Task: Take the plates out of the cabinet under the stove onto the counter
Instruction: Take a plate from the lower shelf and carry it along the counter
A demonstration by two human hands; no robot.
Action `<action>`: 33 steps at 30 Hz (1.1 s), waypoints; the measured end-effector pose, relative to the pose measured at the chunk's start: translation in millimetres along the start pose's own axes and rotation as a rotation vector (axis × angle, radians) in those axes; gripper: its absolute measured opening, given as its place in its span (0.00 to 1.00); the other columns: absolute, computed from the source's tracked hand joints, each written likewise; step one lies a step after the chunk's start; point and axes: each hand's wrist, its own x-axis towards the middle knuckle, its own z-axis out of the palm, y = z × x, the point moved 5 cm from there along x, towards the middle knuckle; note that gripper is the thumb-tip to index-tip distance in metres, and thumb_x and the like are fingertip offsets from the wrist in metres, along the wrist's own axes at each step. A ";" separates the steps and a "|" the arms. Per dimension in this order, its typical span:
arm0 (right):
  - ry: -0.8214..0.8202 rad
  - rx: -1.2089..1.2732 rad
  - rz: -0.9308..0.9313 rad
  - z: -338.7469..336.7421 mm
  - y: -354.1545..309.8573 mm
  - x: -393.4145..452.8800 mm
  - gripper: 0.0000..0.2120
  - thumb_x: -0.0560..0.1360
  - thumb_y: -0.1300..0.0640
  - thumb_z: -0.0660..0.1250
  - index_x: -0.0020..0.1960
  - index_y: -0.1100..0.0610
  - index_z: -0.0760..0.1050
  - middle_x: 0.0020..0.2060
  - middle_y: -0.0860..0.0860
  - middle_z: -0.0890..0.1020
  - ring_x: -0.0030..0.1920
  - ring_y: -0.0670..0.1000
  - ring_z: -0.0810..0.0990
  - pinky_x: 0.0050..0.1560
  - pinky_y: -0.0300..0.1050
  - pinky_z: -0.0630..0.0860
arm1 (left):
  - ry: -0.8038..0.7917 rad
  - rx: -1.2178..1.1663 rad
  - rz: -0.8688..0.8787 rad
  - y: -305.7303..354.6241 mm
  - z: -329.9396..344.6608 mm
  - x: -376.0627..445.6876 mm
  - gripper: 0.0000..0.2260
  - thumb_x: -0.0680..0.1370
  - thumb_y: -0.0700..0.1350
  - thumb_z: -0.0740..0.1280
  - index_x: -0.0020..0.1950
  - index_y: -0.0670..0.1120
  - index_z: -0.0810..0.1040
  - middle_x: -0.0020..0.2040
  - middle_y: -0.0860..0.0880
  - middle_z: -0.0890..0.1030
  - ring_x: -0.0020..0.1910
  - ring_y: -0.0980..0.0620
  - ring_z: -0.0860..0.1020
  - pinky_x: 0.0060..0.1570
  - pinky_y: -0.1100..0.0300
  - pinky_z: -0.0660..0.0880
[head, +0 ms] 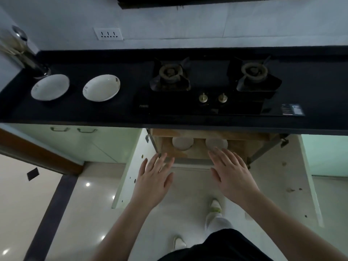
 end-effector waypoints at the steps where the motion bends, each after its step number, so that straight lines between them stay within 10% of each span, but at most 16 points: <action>1: -0.028 0.004 -0.024 6.7 4.1 11.9 0.26 0.81 0.47 0.51 0.77 0.53 0.58 0.76 0.51 0.62 0.76 0.55 0.59 0.76 0.53 0.52 | -0.008 -0.002 -0.016 -1.7 6.5 11.8 0.23 0.82 0.57 0.50 0.74 0.51 0.69 0.74 0.48 0.70 0.75 0.45 0.65 0.73 0.45 0.59; 33: -0.162 -0.227 -0.107 388.4 143.8 265.7 0.29 0.79 0.44 0.40 0.78 0.49 0.55 0.76 0.50 0.63 0.75 0.53 0.61 0.74 0.51 0.55 | -0.164 0.008 -0.125 -69.1 417.0 206.9 0.30 0.80 0.60 0.37 0.79 0.51 0.59 0.79 0.48 0.61 0.79 0.45 0.52 0.76 0.44 0.52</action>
